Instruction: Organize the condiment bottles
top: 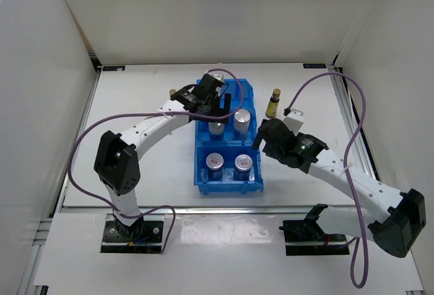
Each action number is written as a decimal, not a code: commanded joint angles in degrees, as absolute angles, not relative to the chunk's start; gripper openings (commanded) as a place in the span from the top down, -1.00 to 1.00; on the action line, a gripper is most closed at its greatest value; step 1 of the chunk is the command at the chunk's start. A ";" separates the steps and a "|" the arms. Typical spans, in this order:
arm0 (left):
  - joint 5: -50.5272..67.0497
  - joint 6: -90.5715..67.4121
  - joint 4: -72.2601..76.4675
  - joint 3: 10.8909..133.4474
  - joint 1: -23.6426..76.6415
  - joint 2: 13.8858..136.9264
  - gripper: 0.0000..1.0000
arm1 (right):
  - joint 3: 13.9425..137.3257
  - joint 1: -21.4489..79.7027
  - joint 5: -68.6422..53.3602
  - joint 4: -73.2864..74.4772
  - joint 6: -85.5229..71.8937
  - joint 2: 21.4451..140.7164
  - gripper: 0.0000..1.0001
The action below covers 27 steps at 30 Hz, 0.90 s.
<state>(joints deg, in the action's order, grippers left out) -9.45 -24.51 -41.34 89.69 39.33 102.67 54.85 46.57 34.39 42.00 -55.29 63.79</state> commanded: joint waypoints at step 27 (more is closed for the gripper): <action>-31.29 -15.12 -36.56 58.53 22.94 57.83 -1.00 | 109.06 12.83 2.47 55.55 -17.31 105.37 -0.26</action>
<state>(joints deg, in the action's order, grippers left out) -27.97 -14.66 -37.47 56.31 23.29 58.00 105.38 13.10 7.07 51.48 -20.01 103.24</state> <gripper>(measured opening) 0.998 0.635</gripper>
